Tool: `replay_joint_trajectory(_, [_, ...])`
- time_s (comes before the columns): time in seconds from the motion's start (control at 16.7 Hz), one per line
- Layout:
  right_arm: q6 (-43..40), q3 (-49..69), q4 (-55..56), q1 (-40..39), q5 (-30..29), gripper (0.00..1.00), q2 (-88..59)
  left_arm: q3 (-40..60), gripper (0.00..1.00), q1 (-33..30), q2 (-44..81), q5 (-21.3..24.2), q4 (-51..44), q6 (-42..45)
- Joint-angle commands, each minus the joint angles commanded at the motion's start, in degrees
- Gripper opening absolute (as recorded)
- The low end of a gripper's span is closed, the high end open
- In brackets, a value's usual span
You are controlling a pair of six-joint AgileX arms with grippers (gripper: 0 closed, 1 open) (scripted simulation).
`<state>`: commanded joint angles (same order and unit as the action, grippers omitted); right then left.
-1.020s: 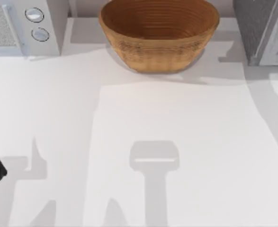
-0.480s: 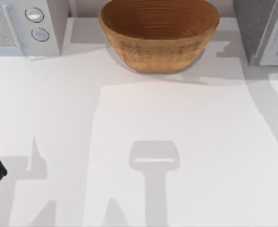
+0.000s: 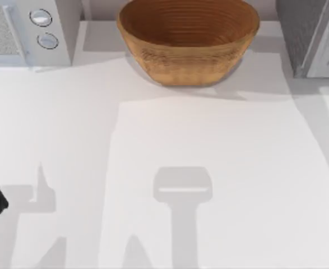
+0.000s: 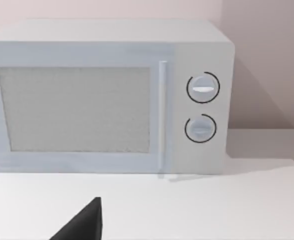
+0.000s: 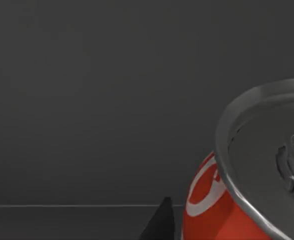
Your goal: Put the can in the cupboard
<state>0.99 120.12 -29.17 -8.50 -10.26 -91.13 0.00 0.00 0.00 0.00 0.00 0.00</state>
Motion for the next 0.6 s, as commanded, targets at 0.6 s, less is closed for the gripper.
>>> replay_joint_trajectory(0.6, [0.07,18.35,-4.65,1.12,1.65,0.0,-13.61,0.0,1.0,0.0,0.0,0.0,0.0,0.0])
